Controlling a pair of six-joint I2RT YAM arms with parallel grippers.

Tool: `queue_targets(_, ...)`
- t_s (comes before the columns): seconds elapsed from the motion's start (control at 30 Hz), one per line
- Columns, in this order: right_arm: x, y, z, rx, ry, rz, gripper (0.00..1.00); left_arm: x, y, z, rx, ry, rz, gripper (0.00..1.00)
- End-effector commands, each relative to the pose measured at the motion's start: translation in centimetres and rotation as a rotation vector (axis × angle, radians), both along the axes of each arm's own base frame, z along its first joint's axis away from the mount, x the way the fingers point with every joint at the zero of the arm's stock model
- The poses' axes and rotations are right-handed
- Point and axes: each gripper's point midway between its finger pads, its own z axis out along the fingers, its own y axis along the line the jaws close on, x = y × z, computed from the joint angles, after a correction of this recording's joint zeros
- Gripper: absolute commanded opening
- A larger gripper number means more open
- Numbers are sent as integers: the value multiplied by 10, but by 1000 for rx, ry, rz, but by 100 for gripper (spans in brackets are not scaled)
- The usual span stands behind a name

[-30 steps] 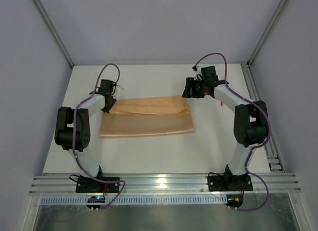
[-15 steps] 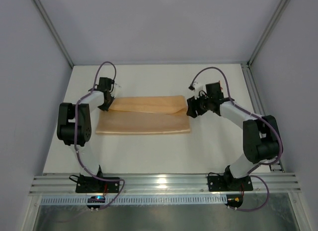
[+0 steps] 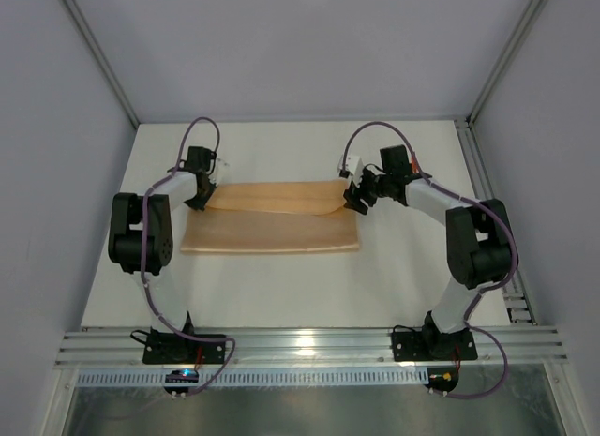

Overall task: Fold the napkin into a case and place the utensils inside
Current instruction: Fold and flatten the napkin at the center of the board.

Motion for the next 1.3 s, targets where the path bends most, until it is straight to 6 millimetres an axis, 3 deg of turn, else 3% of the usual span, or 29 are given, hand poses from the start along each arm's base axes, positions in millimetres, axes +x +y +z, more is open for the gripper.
queue_targets(0.0,1,7,10,-25,-57,140,68,10,1,15,2,-40,2,2)
queue_targets(0.17,-8,5,2,-83,8,225,65,10,3,17,17,-40,-5,2)
queue_targets(0.33,-19,-4,-20,-145,69,261,64,11,3,20,18,-45,-11,2)
queue_targets(0.43,-8,-3,-23,-148,56,240,63,10,3,21,19,-43,-14,2)
queue_targets(0.57,1,2,-18,-121,58,228,48,10,2,21,14,-43,-13,2)
queue_targets(0.7,7,8,-18,-93,74,216,42,11,3,22,14,-46,-11,2)
queue_targets(0.87,18,6,-27,-118,118,144,25,13,2,28,10,-62,-6,2)
queue_targets(1.07,36,8,-12,-77,123,43,4,19,3,37,15,-86,3,2)
queue_targets(1.17,50,14,3,-19,149,-26,3,21,6,40,26,-93,11,2)
queue_targets(1.27,58,16,5,17,189,-57,3,25,8,40,42,-98,17,3)
